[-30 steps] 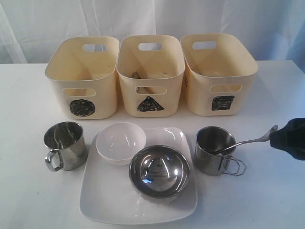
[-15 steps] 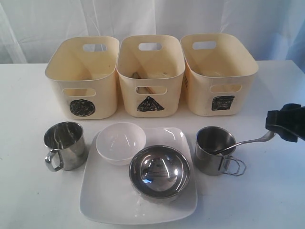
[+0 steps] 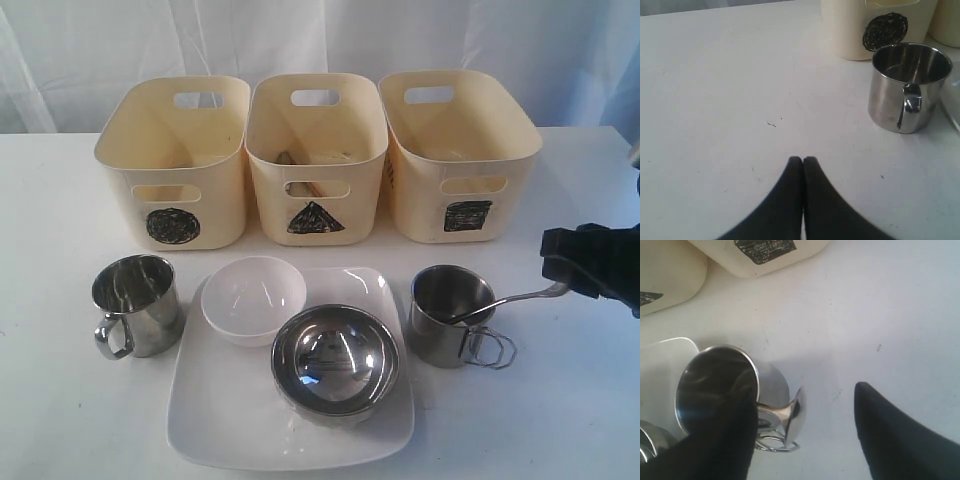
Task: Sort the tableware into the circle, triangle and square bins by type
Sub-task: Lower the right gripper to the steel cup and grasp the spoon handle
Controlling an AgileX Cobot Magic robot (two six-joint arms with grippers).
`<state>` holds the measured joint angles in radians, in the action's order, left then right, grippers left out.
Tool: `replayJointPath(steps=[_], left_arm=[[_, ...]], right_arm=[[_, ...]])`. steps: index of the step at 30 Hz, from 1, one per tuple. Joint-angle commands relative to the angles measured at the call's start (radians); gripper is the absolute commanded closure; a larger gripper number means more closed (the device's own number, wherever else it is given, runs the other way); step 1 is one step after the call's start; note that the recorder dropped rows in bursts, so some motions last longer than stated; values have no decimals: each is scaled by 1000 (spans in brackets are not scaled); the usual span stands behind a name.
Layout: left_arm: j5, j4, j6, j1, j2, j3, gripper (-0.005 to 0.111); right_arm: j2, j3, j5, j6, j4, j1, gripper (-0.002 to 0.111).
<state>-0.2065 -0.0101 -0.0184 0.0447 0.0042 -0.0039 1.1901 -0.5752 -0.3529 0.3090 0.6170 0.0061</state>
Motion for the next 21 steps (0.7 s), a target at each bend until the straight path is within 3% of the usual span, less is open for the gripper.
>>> replayJointPath(steps=[1, 11, 21], left_arm=[[4, -4, -4, -2, -4, 4, 107], [4, -4, -4, -2, -4, 4, 107], [4, -4, -4, -2, -4, 4, 107]], right_arm=[[21, 6, 22, 8, 29, -5, 57], [60, 6, 85, 8, 37, 45, 59], [60, 6, 92, 8, 41, 45, 80]])
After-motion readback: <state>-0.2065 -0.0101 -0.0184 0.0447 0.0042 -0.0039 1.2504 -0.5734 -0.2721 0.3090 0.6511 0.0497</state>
